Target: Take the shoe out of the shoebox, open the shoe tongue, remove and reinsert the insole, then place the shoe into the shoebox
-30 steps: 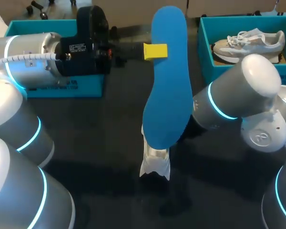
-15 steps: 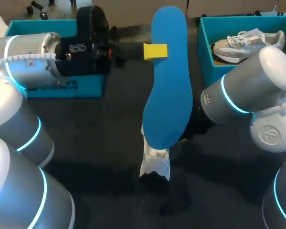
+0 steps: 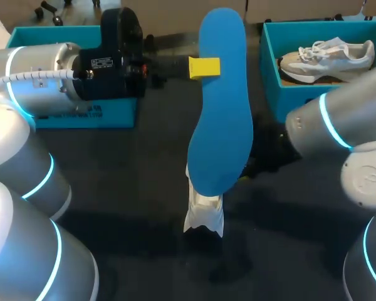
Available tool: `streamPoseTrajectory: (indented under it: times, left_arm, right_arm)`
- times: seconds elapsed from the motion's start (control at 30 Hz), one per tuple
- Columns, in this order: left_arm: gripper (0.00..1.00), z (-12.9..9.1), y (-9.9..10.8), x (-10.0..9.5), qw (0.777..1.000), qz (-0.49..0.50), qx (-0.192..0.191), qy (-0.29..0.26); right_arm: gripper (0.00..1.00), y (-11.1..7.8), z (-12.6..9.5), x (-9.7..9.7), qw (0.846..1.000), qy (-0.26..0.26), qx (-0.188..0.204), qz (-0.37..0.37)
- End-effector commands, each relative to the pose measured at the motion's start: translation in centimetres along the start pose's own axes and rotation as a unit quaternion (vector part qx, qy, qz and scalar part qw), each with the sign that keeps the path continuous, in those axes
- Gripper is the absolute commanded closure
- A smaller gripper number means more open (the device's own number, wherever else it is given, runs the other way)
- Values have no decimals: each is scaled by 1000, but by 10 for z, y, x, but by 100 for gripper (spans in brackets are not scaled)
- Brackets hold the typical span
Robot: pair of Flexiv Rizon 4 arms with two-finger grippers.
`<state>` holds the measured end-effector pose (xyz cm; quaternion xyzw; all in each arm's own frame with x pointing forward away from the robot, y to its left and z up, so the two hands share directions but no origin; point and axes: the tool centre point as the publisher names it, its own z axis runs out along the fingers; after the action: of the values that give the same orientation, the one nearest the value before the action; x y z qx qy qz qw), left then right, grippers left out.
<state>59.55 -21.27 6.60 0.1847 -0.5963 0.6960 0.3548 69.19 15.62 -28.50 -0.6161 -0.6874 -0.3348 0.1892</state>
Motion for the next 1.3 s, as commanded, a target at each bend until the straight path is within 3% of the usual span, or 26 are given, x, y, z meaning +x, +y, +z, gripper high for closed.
streamPoseTrajectory:
  times: [0.03, 0.23, 0.47, 1.2, 1.3]
  left_arm:
    - [100, 1, 1, 0, 1000, 0, 1, 0]
    - [100, 1, 1, 0, 1000, 0, 1, 0]
    - [100, 1, 1, 0, 1000, 0, 1, 0]
    - [100, 1, 1, 0, 1000, 0, 1, 0]
    - [100, -1, 3, -6, 997, 71, -14, 15]
  right_arm:
    - [0, -1, -41, -1, 998, 70, 4, -6]
    - [0, 13, -72, 9, 997, 81, 14, -7]
    - [0, 24, -103, 11, 993, 117, -1, 23]
    - [0, 45, -166, 17, 976, 203, -47, 56]
    - [0, 49, -172, 19, 974, 212, -52, 54]
